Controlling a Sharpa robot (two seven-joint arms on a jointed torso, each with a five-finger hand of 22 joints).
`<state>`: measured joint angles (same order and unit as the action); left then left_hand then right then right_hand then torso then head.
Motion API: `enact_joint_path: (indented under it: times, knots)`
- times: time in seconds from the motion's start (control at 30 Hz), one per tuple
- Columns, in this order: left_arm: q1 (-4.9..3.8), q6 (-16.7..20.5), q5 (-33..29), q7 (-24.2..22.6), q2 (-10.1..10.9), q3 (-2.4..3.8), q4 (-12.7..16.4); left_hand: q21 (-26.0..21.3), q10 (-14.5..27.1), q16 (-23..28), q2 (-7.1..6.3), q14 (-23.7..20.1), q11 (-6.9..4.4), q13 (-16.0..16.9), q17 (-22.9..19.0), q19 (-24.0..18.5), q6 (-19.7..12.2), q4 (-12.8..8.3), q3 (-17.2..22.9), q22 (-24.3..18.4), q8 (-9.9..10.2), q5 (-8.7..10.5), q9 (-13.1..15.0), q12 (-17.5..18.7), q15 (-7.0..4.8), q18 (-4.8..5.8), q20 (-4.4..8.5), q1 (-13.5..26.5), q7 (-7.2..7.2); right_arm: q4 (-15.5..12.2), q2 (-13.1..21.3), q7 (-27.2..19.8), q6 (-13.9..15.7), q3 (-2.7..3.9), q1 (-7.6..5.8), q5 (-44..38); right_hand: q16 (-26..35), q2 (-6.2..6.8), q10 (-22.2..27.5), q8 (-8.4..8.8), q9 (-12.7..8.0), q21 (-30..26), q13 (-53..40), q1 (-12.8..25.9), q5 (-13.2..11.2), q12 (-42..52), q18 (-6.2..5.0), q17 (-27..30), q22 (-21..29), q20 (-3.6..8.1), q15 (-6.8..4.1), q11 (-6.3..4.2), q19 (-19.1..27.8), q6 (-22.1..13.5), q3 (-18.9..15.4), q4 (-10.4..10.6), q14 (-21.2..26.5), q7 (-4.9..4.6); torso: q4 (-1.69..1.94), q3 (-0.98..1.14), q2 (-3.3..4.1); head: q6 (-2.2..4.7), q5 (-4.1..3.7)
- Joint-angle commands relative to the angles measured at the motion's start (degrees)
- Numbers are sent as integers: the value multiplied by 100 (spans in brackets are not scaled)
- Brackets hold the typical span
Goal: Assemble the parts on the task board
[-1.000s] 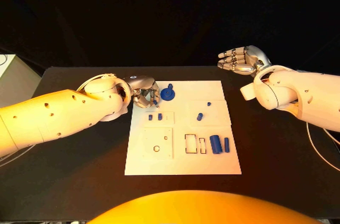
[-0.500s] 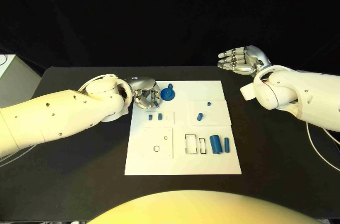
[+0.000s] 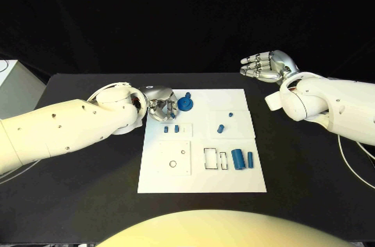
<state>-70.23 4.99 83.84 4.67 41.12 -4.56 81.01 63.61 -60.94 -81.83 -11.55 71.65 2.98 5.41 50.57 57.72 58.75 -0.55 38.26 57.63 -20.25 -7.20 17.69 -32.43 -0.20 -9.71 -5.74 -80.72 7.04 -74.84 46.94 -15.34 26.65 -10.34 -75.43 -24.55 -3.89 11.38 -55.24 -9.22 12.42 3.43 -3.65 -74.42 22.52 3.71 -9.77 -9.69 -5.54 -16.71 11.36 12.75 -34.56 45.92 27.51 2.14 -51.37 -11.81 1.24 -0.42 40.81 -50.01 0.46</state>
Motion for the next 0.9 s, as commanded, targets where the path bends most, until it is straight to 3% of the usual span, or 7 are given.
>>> enact_joint_path:
  times: [0.03, 0.9]
  knots:
    - [-2, -111, -43, 9, -11, 0, 19, -20, -50, 27, 5, -46, 9, -5, -8, -28, 47, 11, 16, -3, -13, 17, 19, 28, -6, 32, 2, 54, 8, -1, -5, -65, -85, 1, 3, -17, 10, -35, -41, 18, -5, -17, 4, 2, 32, -11, 52, 5, 5, 4, -15, -12, -20, 40, 2, -11, 24, -397, -2, 0, -1, 1, 2]
    - [0, -191, -59, 4, -79, -26, -40, -17, -74, 20, 13, -44, 7, 1, 18, -25, 62, -4, 25, 8, -2, 32, 30, 44, -7, 33, 1, 41, 8, 1, -10, -63, -88, 1, 4, -17, 10, -35, -41, 18, -5, -17, 4, 2, 32, -11, 52, 5, 5, 4, -15, -12, -20, 40, 2, -11, 24, -397, -1, -1, 6, 1, -10]
